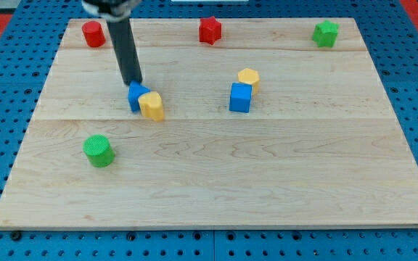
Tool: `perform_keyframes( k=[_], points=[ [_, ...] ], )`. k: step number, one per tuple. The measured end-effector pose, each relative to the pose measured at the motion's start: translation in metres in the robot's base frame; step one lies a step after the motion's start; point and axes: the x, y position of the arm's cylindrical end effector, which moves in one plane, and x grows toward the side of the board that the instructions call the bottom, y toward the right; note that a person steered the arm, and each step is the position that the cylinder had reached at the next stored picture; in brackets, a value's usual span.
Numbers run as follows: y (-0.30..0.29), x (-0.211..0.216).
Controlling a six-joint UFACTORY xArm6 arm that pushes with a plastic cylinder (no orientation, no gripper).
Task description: Move the hexagon below the red star
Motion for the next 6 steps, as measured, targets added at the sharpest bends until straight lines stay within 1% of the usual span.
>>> perform_keyframes(
  k=[1,2,3,4,5,6],
  points=[
    [0.036,0.044],
    [0.079,0.024],
    [0.152,0.105],
    [0.233,0.087],
    [0.249,0.029],
    [0.213,-0.01]
  ],
)
